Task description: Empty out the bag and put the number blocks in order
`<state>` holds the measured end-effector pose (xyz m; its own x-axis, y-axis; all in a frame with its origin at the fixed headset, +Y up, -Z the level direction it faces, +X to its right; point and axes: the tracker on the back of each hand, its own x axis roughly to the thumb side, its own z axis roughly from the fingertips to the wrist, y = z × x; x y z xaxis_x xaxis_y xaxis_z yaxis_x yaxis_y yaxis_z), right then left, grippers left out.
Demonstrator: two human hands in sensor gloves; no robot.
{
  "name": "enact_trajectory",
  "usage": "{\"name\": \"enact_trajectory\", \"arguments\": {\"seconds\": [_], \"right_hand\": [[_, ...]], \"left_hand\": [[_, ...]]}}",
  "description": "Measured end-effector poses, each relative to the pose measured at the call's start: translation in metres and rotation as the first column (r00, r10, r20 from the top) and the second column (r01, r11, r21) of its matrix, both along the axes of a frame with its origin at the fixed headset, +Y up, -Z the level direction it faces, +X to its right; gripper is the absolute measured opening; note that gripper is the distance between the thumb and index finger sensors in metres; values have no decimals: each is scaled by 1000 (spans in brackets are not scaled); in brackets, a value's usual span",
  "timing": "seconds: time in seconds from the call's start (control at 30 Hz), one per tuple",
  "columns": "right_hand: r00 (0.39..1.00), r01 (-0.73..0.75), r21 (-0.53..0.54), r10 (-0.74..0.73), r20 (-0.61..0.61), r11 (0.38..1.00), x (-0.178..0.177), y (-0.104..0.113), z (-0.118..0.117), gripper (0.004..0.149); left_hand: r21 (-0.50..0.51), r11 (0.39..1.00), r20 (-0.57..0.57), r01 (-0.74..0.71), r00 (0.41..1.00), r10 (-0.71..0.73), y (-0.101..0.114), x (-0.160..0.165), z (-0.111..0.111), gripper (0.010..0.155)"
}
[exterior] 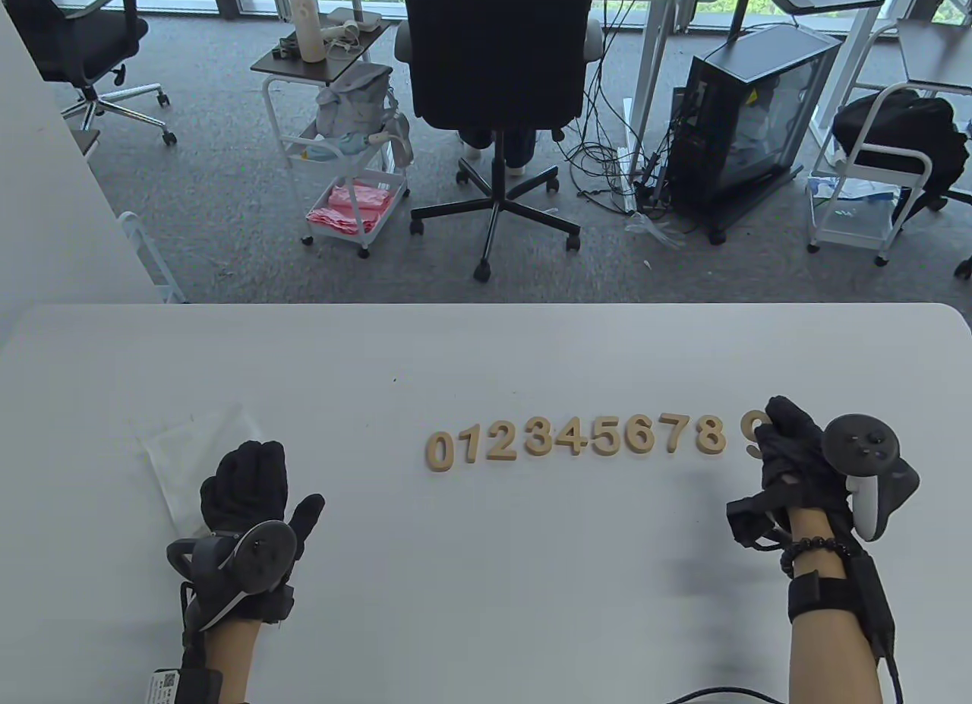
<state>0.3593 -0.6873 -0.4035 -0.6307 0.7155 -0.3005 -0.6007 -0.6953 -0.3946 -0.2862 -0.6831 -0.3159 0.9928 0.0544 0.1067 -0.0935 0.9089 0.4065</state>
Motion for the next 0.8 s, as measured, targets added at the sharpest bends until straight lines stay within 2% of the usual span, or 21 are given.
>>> {"name": "enact_trajectory", "arguments": {"seconds": [0.33, 0.43, 0.8], "right_hand": [[985, -151, -154, 162, 64, 977, 14, -28, -43, 46], [987, -123, -177, 139, 82, 976, 12, -40, -54, 46], [953, -262, -276, 292, 75, 925, -3, -72, -88, 47]], "left_hand": [[-15, 1000, -29, 1, 1000, -2, -3, -4, -2, 84], [-23, 1000, -33, -2, 999, 2, -4, -5, -3, 84], [-29, 1000, -56, -4, 998, 2, -4, -9, -3, 84]]}}
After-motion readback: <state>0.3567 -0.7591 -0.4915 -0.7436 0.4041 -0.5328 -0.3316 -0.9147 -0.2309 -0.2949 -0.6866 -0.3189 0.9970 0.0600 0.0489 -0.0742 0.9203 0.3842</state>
